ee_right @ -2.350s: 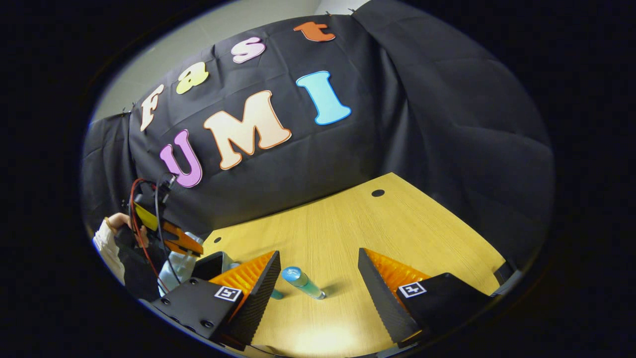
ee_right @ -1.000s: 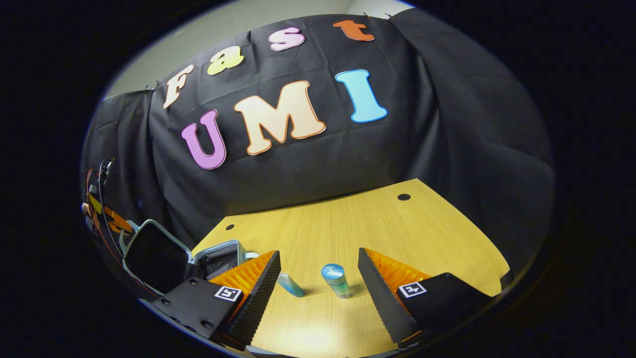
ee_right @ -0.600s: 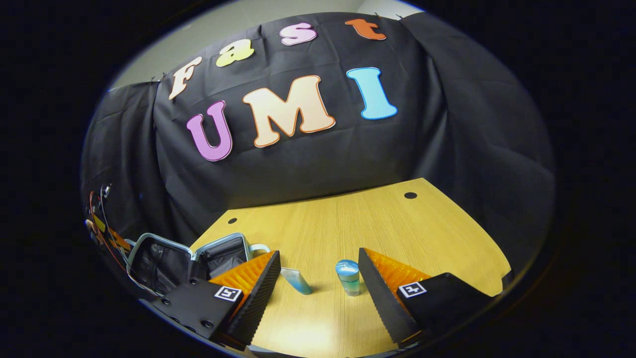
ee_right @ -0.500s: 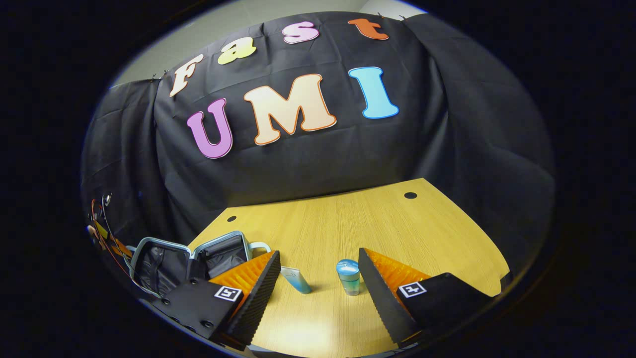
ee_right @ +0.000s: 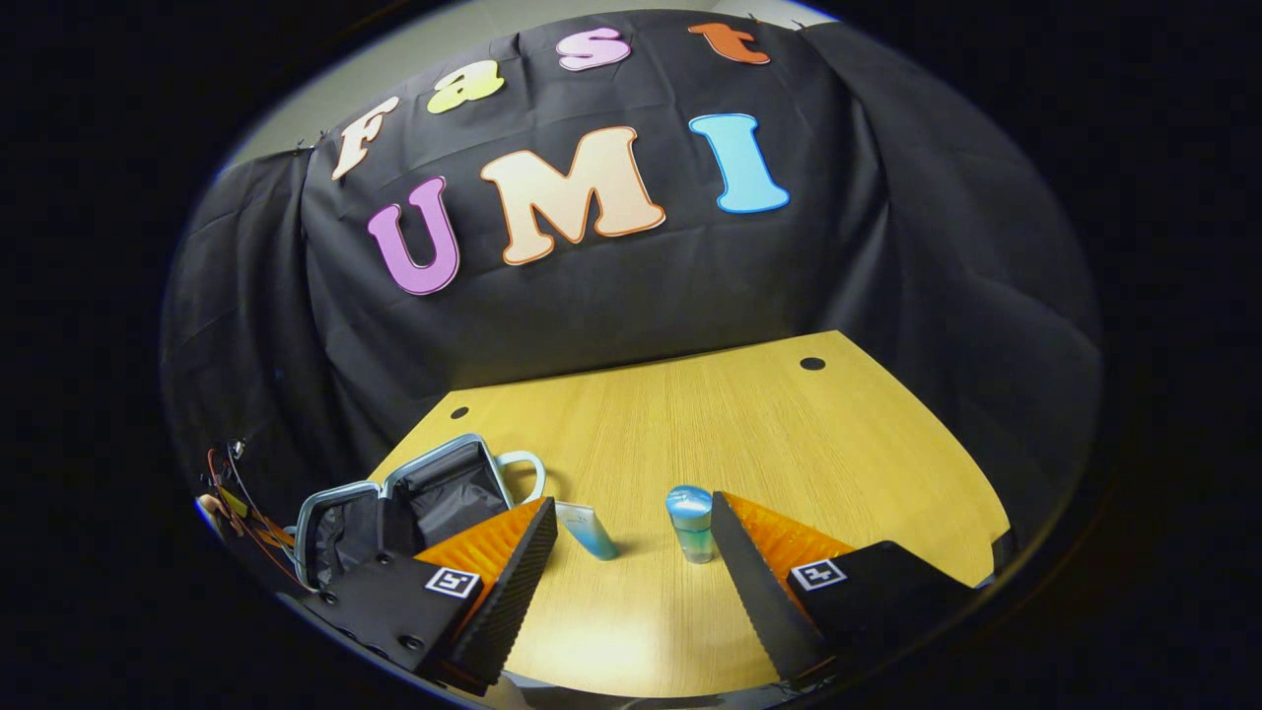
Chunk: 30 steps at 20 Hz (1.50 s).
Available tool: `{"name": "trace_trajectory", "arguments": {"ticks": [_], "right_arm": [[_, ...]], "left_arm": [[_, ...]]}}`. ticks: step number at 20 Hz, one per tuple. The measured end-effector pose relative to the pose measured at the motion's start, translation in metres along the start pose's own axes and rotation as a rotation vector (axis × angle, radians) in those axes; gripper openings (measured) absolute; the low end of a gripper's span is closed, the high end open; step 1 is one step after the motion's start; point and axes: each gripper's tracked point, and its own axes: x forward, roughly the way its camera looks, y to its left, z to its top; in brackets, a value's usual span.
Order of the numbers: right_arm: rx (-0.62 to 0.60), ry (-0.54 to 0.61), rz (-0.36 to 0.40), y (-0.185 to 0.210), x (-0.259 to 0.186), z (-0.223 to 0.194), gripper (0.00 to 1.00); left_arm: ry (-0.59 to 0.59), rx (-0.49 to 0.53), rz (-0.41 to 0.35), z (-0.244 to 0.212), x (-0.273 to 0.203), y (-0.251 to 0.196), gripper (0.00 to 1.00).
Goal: First open the suitcase, pack the skin care products into it, and then close the suitcase.
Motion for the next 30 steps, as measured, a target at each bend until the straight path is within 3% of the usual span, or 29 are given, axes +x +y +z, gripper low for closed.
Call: {"name": "trace_trajectory", "arguments": {"ticks": [3, 4, 5, 6, 8, 10, 12, 14, 17, 25, 26, 30], "right_arm": [[-0.01, 0.01, 0.001, -0.001, 0.001, -0.007, 0.98], [-0.011, 0.014, 0.0, -0.003, 0.002, -0.009, 0.98], [-0.008, 0.017, -0.001, -0.005, 0.002, -0.011, 0.98], [-0.002, 0.021, -0.002, -0.007, 0.004, -0.013, 0.98], [0.01, 0.03, -0.003, -0.012, 0.006, -0.018, 0.95], [0.015, 0.038, -0.005, -0.018, 0.008, -0.023, 0.98], [0.018, 0.051, -0.004, -0.025, 0.009, -0.028, 0.98], [0.022, 0.066, -0.001, -0.032, 0.011, -0.031, 0.95], [0.028, 0.086, 0.005, -0.044, 0.012, -0.036, 0.98], [0.039, 0.153, 0.017, -0.079, 0.014, -0.053, 0.95], [0.035, 0.166, 0.02, -0.083, 0.014, -0.057, 0.98], [0.012, 0.23, 0.044, -0.096, 0.019, -0.072, 0.95]], "left_arm": [[-0.008, 0.04, 0.003, 0.0, -0.002, 0.0, 0.08], [-0.015, 0.053, -0.002, 0.0, -0.004, -0.001, 0.19], [-0.022, 0.074, -0.011, -0.002, -0.006, -0.004, 0.17], [-0.027, 0.098, -0.012, -0.004, -0.011, -0.009, 0.4], [-0.037, 0.163, 0.005, -0.013, -0.023, -0.019, 0.69], [-0.049, 0.228, 0.055, -0.023, -0.033, -0.026, 0.99], [-0.052, 0.269, 0.077, -0.037, -0.046, -0.042, 0.97], [-0.053, 0.311, 0.06, -0.054, -0.057, -0.069, 0.96], [-0.069, 0.38, 0.038, -0.082, -0.076, -0.114, 0.96], [-0.025, 0.583, -0.104, -0.208, -0.101, -0.256, 0.96], [-0.058, 0.617, -0.104, -0.216, -0.099, -0.273, 0.96], [-0.19, 0.835, -0.131, -0.244, -0.082, -0.35, 0.96]]}}
